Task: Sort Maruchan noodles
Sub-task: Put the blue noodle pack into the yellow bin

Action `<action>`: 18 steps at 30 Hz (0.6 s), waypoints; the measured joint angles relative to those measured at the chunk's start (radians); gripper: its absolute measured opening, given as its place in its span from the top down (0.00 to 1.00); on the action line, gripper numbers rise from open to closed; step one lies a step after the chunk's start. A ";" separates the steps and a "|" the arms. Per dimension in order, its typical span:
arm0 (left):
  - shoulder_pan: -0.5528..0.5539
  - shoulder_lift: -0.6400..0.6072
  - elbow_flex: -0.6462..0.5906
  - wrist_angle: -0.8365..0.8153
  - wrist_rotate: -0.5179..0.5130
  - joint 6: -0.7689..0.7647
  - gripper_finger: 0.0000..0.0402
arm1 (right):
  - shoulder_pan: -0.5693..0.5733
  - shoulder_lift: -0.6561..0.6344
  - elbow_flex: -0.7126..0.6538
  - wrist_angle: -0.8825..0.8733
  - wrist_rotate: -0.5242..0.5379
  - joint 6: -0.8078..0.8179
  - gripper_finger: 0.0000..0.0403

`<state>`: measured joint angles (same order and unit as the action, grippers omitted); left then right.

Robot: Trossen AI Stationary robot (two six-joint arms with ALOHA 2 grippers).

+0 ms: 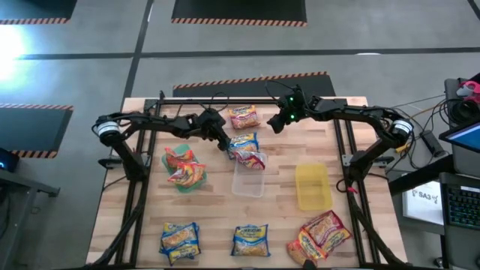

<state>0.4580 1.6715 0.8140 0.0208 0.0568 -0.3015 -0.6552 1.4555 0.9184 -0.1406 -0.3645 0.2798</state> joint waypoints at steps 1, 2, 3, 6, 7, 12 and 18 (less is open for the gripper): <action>0.002 0.002 -0.010 0.017 0.007 -0.014 0.32 | 0.000 0.000 0.000 0.000 0.000 0.000 0.69; 0.006 0.006 -0.021 0.035 0.016 -0.034 0.32 | 0.000 0.000 0.000 0.000 0.000 0.000 0.69; 0.009 0.013 -0.030 0.059 0.026 -0.055 0.32 | 0.000 0.000 0.000 0.000 0.000 0.000 0.69; 0.010 0.036 -0.052 0.112 0.054 -0.108 0.32 | 0.000 0.000 0.000 0.000 0.000 0.000 0.69; 0.009 0.043 -0.053 0.124 0.063 -0.115 0.32 | 0.000 0.000 0.000 0.000 0.000 0.000 0.69; 0.010 0.092 -0.042 0.156 0.136 -0.164 0.32 | 0.000 0.000 0.000 0.001 0.000 0.000 0.69; 0.011 0.127 -0.039 0.218 0.189 -0.206 0.32 | 0.000 0.000 0.000 0.002 0.000 0.000 0.69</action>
<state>0.4694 1.7984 0.7750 0.2384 0.2453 -0.5079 -0.6548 1.4555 0.9184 -0.1388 -0.3645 0.2798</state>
